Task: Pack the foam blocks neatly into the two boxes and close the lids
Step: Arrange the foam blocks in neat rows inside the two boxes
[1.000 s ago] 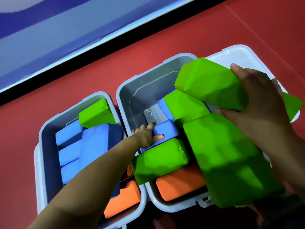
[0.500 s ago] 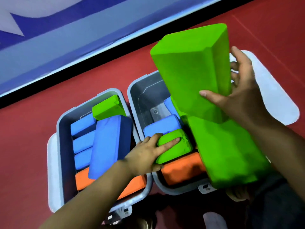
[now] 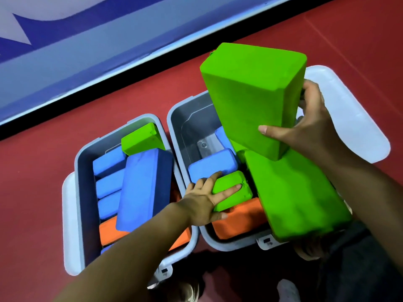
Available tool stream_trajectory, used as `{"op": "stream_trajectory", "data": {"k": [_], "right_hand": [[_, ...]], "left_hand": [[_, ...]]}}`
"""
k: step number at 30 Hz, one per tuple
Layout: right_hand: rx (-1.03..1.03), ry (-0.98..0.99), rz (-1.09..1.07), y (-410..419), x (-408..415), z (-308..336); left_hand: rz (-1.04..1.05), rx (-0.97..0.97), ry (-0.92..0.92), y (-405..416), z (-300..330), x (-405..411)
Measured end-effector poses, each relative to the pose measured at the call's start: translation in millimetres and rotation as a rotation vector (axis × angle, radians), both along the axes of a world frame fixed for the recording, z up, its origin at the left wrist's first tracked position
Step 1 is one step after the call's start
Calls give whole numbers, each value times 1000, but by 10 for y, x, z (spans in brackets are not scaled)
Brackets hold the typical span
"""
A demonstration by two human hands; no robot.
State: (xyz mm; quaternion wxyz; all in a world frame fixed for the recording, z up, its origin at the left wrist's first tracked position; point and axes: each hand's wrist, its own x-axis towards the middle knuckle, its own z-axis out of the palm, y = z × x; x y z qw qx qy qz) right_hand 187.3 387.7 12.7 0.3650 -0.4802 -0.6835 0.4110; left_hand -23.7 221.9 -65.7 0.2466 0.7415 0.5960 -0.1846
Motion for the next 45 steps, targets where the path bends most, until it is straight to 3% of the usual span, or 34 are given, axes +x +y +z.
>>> {"op": "stream_trajectory", "data": {"k": [5, 12, 21, 32, 36, 41, 45], "right_hand": [[-3, 46, 34, -13, -58, -71], [-94, 152, 77, -15, -58, -183], [-44, 134, 48, 27, 51, -193], [-20, 95, 159, -20, -4, -199], [-99, 228, 171, -53, -15, -158], [-109, 251, 167, -64, 13, -159], [-126, 274, 165, -73, 14, -199]], "left_hand": [[148, 12, 15, 304, -67, -4], [129, -23, 33, 90, -214, 349], [157, -80, 43, 73, -331, 116], [189, -97, 226, 408, -420, -5], [216, -138, 129, 199, -487, 210], [282, -153, 4, 55, -547, 390], [299, -192, 47, 222, -525, 250]]}}
